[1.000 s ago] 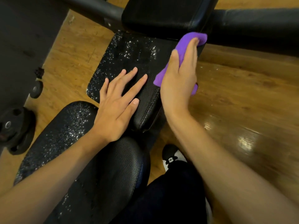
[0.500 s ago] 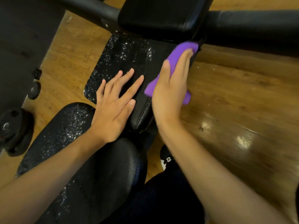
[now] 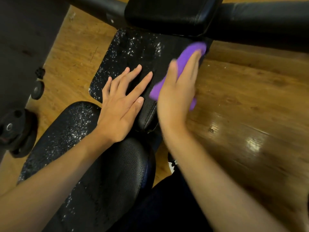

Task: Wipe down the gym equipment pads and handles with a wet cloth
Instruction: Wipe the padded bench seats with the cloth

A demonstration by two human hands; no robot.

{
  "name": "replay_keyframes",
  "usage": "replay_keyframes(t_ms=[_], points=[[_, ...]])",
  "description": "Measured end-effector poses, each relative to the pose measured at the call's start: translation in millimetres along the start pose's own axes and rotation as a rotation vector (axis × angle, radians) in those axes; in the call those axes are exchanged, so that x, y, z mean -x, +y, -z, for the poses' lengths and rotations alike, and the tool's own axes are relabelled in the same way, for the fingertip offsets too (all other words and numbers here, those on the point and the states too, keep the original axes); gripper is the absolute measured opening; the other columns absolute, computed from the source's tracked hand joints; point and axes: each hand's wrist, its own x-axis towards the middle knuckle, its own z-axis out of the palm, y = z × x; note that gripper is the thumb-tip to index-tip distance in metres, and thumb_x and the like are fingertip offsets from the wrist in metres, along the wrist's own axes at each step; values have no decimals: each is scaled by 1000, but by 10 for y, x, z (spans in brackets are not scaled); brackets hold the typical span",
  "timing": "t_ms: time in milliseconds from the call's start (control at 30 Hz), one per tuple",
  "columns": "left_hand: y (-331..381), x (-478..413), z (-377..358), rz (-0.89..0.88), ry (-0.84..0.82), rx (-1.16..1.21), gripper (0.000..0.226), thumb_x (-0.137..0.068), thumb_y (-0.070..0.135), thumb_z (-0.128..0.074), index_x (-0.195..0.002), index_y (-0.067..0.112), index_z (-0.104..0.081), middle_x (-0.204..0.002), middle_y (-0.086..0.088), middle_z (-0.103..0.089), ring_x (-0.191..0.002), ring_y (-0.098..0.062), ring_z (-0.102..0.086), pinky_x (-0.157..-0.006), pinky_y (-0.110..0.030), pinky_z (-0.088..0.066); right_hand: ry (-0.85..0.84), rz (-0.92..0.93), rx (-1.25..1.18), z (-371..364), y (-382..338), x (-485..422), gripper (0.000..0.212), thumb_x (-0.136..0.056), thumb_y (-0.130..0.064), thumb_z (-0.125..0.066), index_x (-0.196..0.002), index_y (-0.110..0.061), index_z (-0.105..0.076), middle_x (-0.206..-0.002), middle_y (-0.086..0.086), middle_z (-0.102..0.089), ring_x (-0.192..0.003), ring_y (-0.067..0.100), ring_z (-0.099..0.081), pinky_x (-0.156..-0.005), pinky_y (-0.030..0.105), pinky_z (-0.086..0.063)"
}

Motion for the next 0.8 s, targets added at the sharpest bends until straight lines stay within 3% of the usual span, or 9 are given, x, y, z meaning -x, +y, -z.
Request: replay_keyframes(t_ms=[133, 200, 267, 367, 433, 500, 600, 667, 800], points=[[-34, 1, -5, -13, -6, 0, 55, -109, 41, -22, -163, 35, -27, -172, 7, -17, -161, -18, -6, -125, -63, -2, -312, -113, -88, 193, 135, 884, 76, -108, -28, -46, -158, -28, 11, -166, -15, 15, -133, -32, 11, -103, -8, -3], [-28, 5, -1, -18, 5, -1, 55, -108, 41, -23, -163, 33, -29, -172, 5, -18, -160, -20, -8, -124, -64, -4, -315, -147, -108, 189, 91, 610, 77, -108, -31, -46, -160, -25, 10, -169, -12, 12, -142, -22, 5, -106, -6, -3], [-1, 5, -1, -16, 13, 4, 56, -108, 42, -23, -163, 31, -32, -172, 4, -20, -160, -21, -10, -124, -64, -5, -163, -92, -48, 114, -1, 101, 72, -109, -30, -44, -163, -16, 2, -172, -4, 1, -153, 0, -5, -112, 2, -5], [1, 8, -8, -11, 16, 4, 56, -108, 42, -23, -162, 30, -33, -171, 3, -21, -160, -21, -10, -124, -64, -5, -23, -5, 9, 4, -116, -436, 62, -110, -25, -41, -163, -11, -11, -171, 3, -16, -153, 13, -23, -109, 1, -20], [-13, 9, -10, -8, 14, 1, 56, -108, 43, -23, -162, 32, -32, -171, 5, -20, -160, -20, -10, -124, -63, -4, -12, 37, 28, 2, -96, -340, 61, -110, -23, -41, -162, -10, -13, -171, 4, -15, -154, 14, -21, -103, -6, -16], [-22, 3, -9, -8, 12, 2, 55, -108, 43, -24, -162, 33, -32, -172, 5, -20, -160, -19, -9, -124, -63, -5, -69, 95, 14, 62, 10, 70, 63, -110, -22, -41, -162, -11, -7, -171, 3, -4, -156, 11, -7, -113, 1, -6], [-26, -13, -15, -19, 8, 0, 55, -108, 42, -24, -162, 35, -30, -172, 5, -19, -160, -20, -10, -124, -64, -5, -273, 16, -11, 201, 163, 803, 68, -109, -24, -40, -157, -22, 8, -166, -11, 12, -143, -22, 11, -111, -2, -1], [-30, -11, -9, -16, 9, 0, 54, -109, 41, -24, -162, 35, -29, -172, 5, -19, -160, -20, -10, -124, -65, -5, -318, -64, -34, 205, 131, 855, 72, -109, -25, -41, -158, -20, 11, -164, -12, 16, -131, -33, 16, -104, -7, -1], [-9, -15, -1, -13, 13, 10, 55, -108, 44, -24, -162, 33, -32, -171, 4, -21, -160, -21, -11, -124, -64, -4, -78, -41, 50, 33, -74, -9, 66, -110, -23, -40, -162, -8, -2, -171, 3, -1, -152, -1, -2, -109, -2, 1]])
